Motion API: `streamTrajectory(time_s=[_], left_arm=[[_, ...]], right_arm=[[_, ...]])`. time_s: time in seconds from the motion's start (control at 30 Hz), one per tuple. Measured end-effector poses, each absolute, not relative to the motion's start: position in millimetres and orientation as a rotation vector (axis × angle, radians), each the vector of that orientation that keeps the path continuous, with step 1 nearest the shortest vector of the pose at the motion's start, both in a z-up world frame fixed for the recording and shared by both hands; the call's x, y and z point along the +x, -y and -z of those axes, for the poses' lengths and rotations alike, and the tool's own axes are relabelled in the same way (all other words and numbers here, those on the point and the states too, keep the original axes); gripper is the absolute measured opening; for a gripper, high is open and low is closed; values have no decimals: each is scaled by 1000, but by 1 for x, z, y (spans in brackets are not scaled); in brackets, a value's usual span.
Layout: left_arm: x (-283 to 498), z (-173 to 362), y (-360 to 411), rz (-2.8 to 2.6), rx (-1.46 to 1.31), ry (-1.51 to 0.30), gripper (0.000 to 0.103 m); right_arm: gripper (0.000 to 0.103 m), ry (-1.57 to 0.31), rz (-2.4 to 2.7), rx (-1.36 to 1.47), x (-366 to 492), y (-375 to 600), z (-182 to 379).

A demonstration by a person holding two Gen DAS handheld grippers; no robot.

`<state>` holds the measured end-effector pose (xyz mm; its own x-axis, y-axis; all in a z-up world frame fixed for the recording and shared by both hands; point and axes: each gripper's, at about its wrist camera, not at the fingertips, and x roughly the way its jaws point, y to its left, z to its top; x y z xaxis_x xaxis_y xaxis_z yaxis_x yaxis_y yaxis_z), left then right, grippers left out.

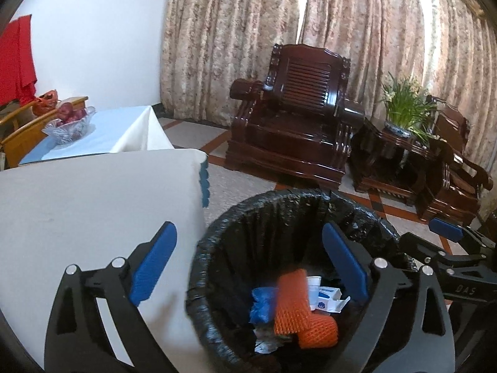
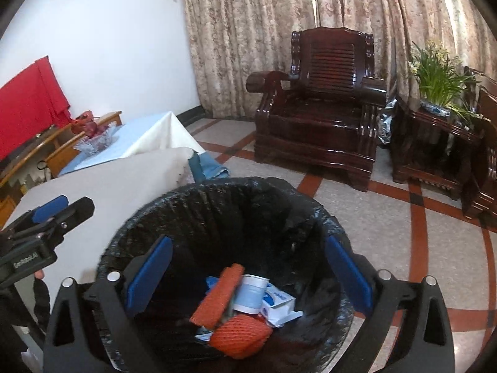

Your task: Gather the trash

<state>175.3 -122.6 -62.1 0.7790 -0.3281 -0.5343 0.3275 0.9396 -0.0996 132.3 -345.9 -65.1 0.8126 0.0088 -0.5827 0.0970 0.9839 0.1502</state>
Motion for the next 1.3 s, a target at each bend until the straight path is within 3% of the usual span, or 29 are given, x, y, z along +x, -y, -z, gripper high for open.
streamTrajectory(time_s=[0.67,1.3], left_arm=[[98,-4,63,236,12,-514,97],[39,-39,32,151,4,-449,97]], right_arm=[[97,-510,-62,116,74,293,-19],[97,-460,-124,68,35,260,-39]])
